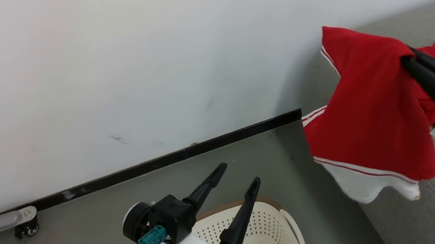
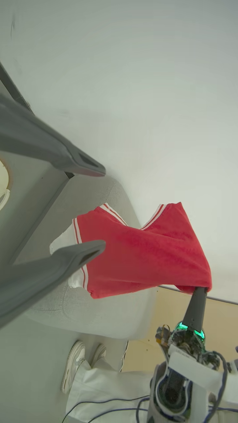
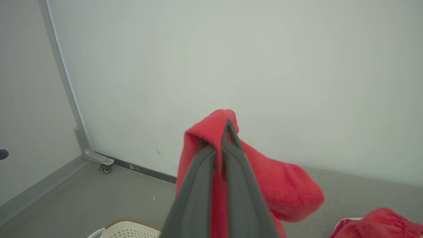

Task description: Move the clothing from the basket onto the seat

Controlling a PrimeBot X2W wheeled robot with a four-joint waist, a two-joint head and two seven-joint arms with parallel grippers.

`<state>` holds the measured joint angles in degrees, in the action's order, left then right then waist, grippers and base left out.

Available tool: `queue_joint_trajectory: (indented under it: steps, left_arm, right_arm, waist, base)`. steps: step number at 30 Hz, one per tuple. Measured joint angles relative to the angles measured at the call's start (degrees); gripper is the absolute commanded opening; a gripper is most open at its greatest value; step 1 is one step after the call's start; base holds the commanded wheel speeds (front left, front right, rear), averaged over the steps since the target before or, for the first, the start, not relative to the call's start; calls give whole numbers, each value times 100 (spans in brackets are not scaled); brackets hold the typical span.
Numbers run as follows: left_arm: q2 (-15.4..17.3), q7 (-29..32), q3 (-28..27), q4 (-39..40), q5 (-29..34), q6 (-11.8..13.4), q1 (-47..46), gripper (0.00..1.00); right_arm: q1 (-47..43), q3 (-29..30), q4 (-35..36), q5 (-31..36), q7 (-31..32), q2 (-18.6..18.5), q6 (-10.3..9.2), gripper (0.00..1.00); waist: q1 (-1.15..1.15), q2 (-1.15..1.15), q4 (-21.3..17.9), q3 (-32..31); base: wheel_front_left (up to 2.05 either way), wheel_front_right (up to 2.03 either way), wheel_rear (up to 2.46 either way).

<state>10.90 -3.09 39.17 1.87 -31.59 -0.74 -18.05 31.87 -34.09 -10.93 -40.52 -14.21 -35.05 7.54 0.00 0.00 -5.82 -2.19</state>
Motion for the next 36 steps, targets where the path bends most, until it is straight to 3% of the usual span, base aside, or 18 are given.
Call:
queue_joint_trajectory:
  steps: [9,20,28,36]
  left_arm:
    - [-167,-105,229,-153,2,-168,0,100]
    - [-167,-234,107,-303,47,-100,30,100]
    - [57,-304,-234,-183,220,274,115,100]
    - [293,-266,-390,178,430,570,175,100]
  right_arm:
    - [-687,957,292,216,0,-137,0,0]
    - [-875,877,377,79,0,110,0,0]
    - [227,1110,60,-181,223,146,0,0]
    - [1572,1656,-836,-229,658,88,0,0]
  waist:
    - [0,0,-469,-75]
    - [0,0,-1043,-65]
    - [0,0,-1200,194]
    - [0,0,-1160,581]
  base:
    - [0,0,0]
    - [0,0,0]
    - [0,0,0]
    - [0,0,0]
